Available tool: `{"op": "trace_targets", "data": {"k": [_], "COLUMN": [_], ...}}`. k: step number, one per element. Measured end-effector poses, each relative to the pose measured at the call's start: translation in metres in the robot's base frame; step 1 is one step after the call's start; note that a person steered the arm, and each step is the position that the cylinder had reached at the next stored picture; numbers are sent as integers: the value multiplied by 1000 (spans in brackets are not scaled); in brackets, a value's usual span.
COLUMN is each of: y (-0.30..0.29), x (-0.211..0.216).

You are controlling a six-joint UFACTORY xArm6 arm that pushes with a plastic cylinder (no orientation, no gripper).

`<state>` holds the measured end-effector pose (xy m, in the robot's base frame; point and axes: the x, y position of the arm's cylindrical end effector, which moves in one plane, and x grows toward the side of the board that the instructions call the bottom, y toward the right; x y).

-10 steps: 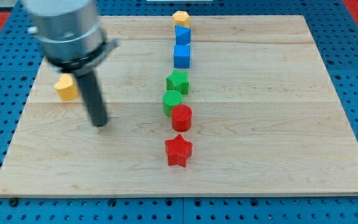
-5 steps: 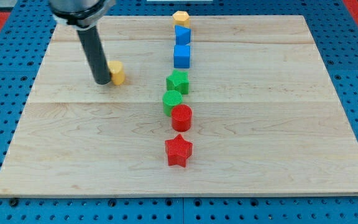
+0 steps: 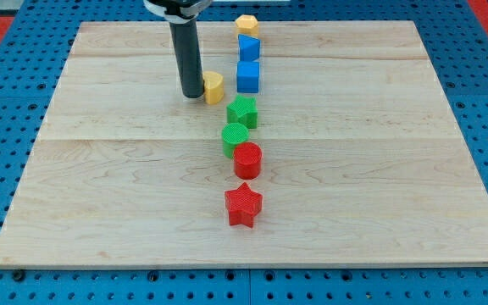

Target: Slide yellow heart above green star

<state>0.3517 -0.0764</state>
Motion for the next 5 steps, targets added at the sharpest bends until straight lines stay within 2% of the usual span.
{"op": "trace_targets", "data": {"k": [1,3,4,5], "y": [-29,5,1,-25], "x": [-41,-1,-2,-38]}}
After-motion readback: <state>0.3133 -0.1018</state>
